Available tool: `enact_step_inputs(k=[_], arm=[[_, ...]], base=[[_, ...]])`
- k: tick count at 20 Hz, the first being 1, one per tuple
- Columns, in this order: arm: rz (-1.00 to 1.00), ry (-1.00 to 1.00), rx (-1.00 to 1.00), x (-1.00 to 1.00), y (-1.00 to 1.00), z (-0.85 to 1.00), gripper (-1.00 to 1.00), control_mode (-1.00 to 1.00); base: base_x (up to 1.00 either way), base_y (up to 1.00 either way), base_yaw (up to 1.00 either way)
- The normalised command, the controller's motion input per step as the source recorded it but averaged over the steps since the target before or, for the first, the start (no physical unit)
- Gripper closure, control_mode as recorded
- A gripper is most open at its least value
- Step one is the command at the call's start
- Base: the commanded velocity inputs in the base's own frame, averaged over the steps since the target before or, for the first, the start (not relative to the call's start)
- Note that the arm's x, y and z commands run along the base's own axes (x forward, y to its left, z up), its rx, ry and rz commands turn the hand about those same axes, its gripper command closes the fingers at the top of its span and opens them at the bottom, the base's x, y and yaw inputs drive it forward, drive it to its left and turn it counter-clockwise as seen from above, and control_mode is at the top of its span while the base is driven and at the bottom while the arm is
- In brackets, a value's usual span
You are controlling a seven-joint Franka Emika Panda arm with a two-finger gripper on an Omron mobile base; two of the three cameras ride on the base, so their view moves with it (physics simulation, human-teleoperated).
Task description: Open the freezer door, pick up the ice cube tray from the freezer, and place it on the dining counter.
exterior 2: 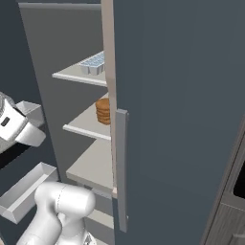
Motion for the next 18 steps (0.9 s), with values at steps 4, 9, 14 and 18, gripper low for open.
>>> enact_step_inputs(k=[4, 9, 14, 18], arm=[[-0.33, -0.15, 0.12, 0.00, 0.17, 0.15, -1.00, -1.00], [-0.35, -0.11, 0.14, 0.00, 0.01, 0.18, -1.00, -1.00], [-0.33, -0.03, 0.11, 0.01, 0.00, 0.19, -1.00, -1.00], [-0.25, 0.00, 0.17, 0.00, -0.05, 0.29, -1.00, -1.00]], base=[[0.00, 0.00, 0.00], [0.00, 0.00, 0.00], [0.00, 0.00, 0.00], [0.00, 0.00, 0.00]])
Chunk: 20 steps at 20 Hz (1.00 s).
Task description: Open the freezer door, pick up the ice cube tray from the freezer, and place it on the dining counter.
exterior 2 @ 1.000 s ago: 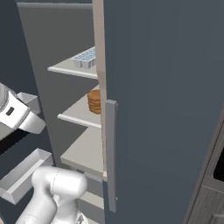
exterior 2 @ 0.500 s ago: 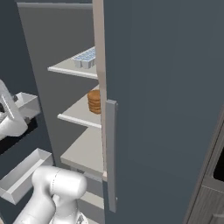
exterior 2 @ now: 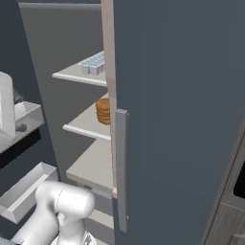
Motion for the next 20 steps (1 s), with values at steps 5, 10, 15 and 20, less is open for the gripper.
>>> enact_step_inputs(k=[5, 10, 15, 20], arm=[[-0.19, -0.01, 0.18, 0.12, -0.08, 0.26, -1.00, -1.00], [-0.14, -0.19, 0.07, 0.17, 0.00, 0.01, -1.00, -1.00], [-0.20, -0.32, 0.00, 0.04, 0.00, 0.03, -1.00, -1.00], [-0.16, -0.16, 0.07, 0.35, 0.00, 0.01, -1.00, -1.00]], base=[[0.00, 0.00, 0.00], [0.00, 0.00, 0.00], [0.00, 0.00, 0.00], [0.00, 0.00, 0.00]])
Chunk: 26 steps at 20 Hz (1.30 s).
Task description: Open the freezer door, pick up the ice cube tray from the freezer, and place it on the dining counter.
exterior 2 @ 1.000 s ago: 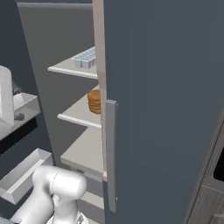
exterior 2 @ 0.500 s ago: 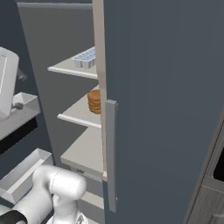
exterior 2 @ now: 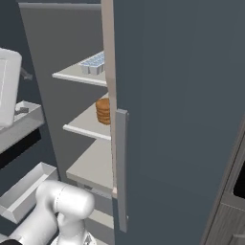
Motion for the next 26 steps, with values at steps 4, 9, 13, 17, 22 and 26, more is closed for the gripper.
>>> enact_step_inputs(k=[4, 9, 13, 17, 22, 26], arm=[[-0.02, -0.21, 0.04, 0.12, 0.00, 0.03, -1.00, -1.00], [-0.06, -0.17, 0.00, 0.23, 0.00, 0.00, -1.00, -1.00], [-0.09, -0.04, 0.01, 0.42, 0.00, 0.00, -1.00, -1.00], [-0.07, 0.02, 0.03, 0.51, -0.01, 0.04, -1.00, -1.00], [-0.08, 0.04, 0.01, 0.61, 0.00, 0.01, -1.00, -1.00], [-0.03, 0.06, 0.02, 0.65, -0.05, 0.01, -1.00, -1.00]], base=[[0.00, 0.00, 0.00], [0.00, 0.00, 0.00], [0.00, 0.00, 0.00], [0.00, 0.00, 0.00], [0.00, 0.00, 0.00], [0.00, 0.00, 0.00]])
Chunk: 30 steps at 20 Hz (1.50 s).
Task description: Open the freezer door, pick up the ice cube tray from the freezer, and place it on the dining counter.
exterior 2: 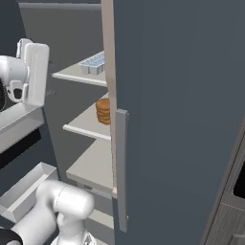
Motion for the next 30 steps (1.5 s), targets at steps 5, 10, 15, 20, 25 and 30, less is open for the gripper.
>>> enact_step_inputs(k=[5, 10, 15, 20, 25, 30], arm=[[0.00, 0.07, 0.02, 0.60, -0.07, 0.00, -1.00, -1.00], [0.00, 0.04, 0.00, 0.56, -0.01, 0.00, -1.00, -1.00], [0.00, 0.03, 0.00, 0.56, 0.00, 0.00, -1.00, -1.00], [0.00, 0.03, 0.00, 0.55, 0.00, -0.03, -1.00, -1.00], [0.00, 0.00, 0.00, 0.44, 0.00, -0.07, -1.00, -1.00], [0.00, 0.00, 0.00, 0.43, 0.00, -0.13, -1.00, -1.00]], base=[[0.00, 0.00, 0.00], [0.00, 0.00, 0.00], [0.00, 0.00, 0.00], [0.00, 0.00, 0.00], [0.00, 0.00, 0.00], [0.00, 0.00, 0.00]])
